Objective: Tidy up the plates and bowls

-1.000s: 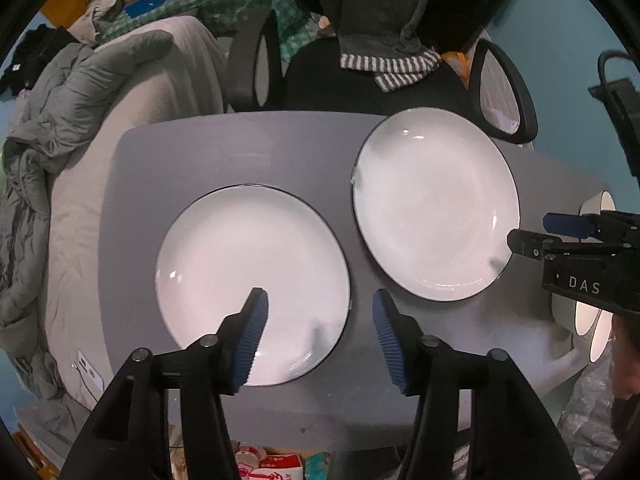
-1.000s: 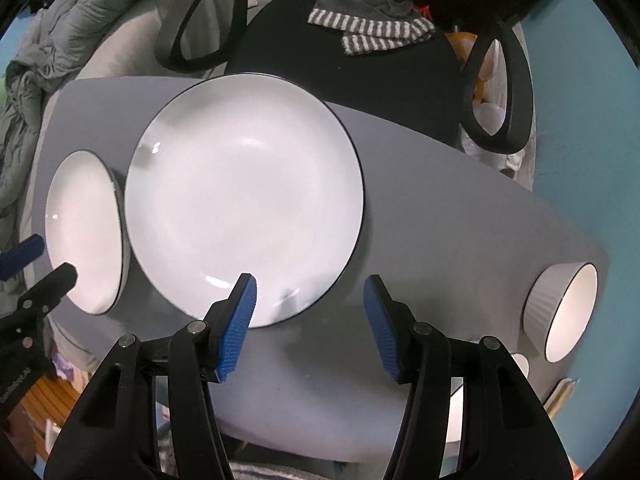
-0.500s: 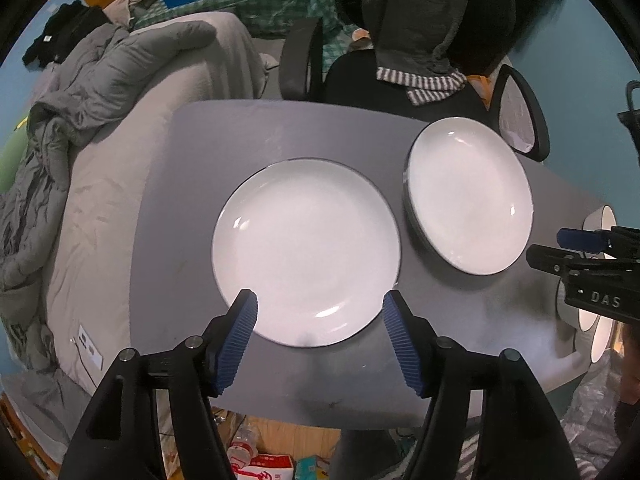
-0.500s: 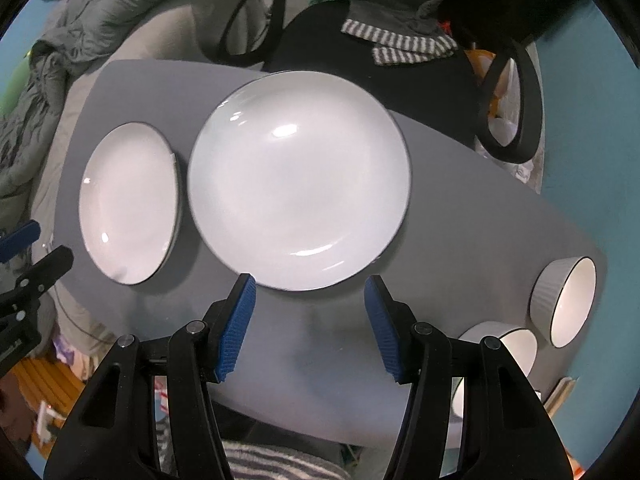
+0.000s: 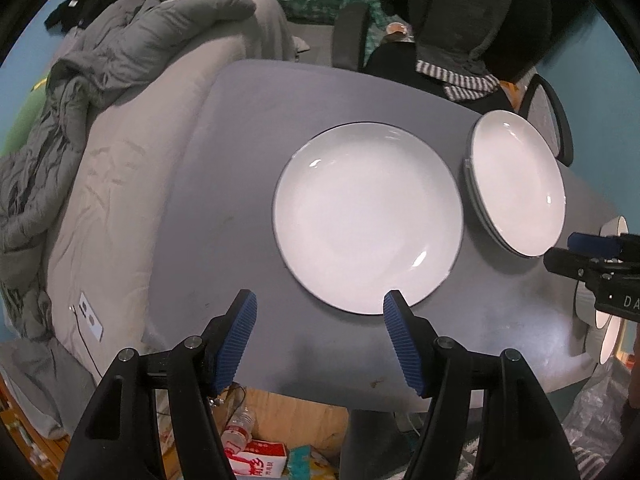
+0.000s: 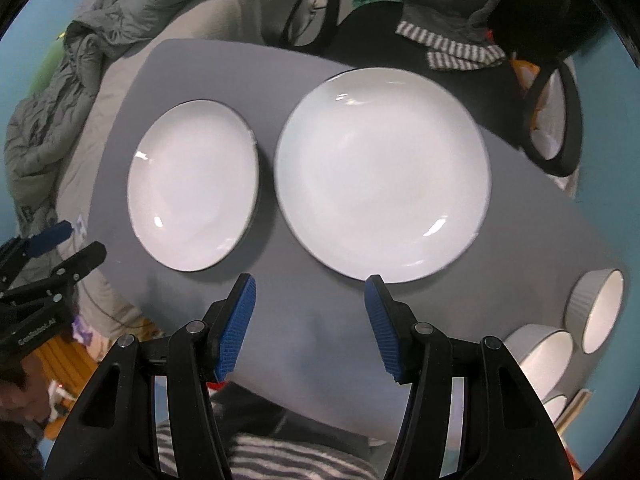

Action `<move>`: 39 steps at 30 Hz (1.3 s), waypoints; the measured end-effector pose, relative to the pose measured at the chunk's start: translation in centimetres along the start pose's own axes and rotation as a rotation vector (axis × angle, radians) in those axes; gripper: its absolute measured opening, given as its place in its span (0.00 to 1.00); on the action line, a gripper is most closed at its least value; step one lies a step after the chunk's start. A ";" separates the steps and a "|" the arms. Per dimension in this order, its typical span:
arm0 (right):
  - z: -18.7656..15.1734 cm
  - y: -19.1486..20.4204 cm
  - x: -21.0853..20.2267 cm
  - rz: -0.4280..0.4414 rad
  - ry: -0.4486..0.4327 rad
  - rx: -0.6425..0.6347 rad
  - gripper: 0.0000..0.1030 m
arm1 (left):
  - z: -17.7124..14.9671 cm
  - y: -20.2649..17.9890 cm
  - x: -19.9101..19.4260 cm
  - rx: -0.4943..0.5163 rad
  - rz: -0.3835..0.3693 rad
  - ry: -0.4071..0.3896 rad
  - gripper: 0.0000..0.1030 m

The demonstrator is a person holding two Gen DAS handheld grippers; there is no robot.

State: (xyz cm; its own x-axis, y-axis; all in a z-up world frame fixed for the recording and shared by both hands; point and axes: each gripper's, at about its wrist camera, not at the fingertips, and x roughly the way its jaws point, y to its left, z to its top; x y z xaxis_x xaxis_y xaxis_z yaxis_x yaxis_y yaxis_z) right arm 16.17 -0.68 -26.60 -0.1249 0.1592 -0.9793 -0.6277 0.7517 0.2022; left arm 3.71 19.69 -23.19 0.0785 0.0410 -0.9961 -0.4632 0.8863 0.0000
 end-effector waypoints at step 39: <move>3.5 5.0 9.5 0.069 0.119 -0.020 0.55 | 2.3 6.4 8.9 -0.195 -0.109 0.181 0.65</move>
State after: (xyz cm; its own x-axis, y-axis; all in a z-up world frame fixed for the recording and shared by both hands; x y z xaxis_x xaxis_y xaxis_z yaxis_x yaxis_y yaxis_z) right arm 14.54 6.86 -34.90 -0.2576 0.1324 -0.9571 -0.6295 0.7285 0.2702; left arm 3.43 26.77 -31.86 -0.0138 -0.1483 -0.9888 -0.6234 0.7745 -0.1075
